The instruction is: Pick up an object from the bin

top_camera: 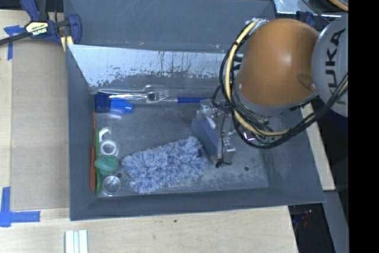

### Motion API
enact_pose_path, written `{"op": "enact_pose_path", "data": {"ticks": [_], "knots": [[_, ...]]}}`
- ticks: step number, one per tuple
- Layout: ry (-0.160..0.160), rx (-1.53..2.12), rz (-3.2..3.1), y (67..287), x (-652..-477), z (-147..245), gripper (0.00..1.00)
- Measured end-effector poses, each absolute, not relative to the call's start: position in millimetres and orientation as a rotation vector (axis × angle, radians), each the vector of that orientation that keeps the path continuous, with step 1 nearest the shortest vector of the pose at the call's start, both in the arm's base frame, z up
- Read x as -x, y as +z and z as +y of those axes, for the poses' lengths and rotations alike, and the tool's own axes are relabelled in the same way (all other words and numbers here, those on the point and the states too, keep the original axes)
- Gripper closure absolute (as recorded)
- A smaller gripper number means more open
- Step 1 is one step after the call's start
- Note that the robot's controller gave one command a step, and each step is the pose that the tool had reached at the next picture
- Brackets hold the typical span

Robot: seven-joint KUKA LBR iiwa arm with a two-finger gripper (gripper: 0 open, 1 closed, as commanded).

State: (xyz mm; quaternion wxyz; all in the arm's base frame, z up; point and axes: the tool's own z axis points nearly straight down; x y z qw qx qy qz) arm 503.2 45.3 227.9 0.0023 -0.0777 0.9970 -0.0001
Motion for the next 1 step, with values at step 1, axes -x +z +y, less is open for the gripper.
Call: {"op": "enact_pose_path", "data": {"ticks": [1], "knots": [[0.005,0.25,3.123,154.5,-521.5,47.1,0.0]]}}
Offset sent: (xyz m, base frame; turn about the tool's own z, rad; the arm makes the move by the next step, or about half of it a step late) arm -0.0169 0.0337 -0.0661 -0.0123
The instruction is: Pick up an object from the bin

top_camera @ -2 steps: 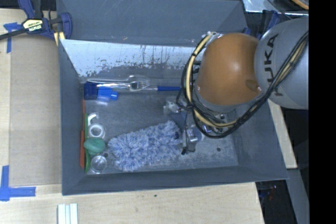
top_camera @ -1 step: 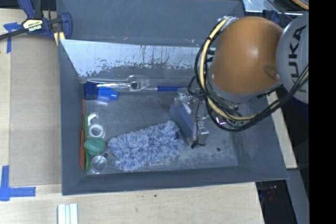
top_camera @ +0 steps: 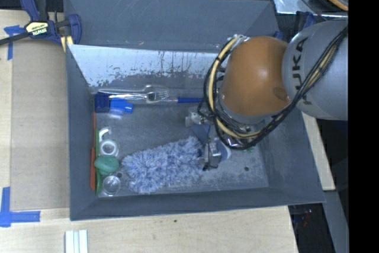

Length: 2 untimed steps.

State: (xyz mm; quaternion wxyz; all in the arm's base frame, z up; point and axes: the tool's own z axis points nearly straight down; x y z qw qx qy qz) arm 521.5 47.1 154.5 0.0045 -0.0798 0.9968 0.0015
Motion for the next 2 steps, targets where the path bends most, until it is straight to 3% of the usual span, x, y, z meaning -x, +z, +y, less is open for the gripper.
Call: {"op": "enact_pose_path", "data": {"ticks": [1,2], "knots": [[0.002,0.265,3.112,162,-486.0,80,0.0],[0.002,0.241,3.115,110,-497.6,122,1.0]]}}
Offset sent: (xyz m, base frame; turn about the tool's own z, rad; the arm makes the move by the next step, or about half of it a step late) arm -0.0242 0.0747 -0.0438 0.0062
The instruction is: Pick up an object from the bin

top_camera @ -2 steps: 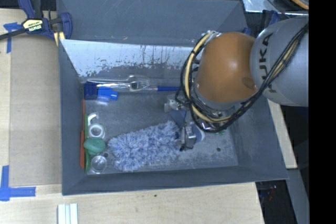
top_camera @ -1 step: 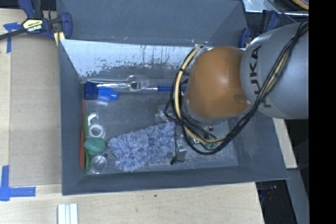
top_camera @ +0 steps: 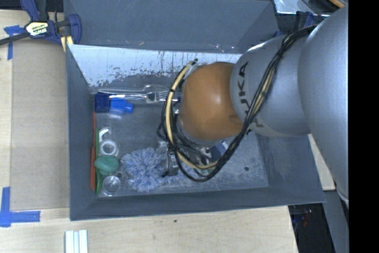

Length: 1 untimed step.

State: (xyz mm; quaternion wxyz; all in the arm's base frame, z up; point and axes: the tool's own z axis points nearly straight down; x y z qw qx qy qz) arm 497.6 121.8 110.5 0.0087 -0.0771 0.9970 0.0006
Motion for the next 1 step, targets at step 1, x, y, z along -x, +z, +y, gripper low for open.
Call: {"op": "enact_pose_path", "data": {"ticks": [1], "knots": [[0.002,0.24,3.115,110.5,-497.6,121.8,1.0]]}}
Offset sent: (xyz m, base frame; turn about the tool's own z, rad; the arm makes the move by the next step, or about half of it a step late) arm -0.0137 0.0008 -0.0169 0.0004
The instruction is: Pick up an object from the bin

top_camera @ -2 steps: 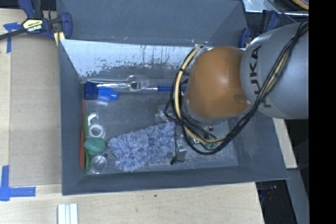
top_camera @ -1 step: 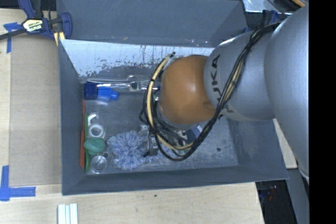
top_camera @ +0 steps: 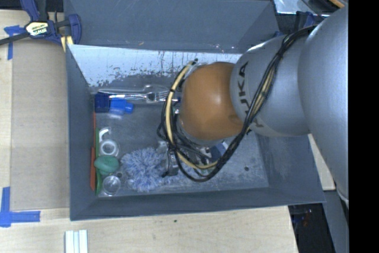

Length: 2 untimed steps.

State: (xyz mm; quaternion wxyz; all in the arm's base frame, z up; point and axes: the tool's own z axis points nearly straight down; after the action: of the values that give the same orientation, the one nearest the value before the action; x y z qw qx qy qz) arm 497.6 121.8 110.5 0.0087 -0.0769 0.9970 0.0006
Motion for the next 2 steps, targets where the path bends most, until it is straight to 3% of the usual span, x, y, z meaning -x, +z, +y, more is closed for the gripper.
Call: {"op": "enact_pose_path", "data": {"ticks": [1,2], "knots": [[0.004,0.242,3.108,95,-485.6,123,1.0],[0.008,0.208,3.106,83,-488.7,103,1.0]]}}
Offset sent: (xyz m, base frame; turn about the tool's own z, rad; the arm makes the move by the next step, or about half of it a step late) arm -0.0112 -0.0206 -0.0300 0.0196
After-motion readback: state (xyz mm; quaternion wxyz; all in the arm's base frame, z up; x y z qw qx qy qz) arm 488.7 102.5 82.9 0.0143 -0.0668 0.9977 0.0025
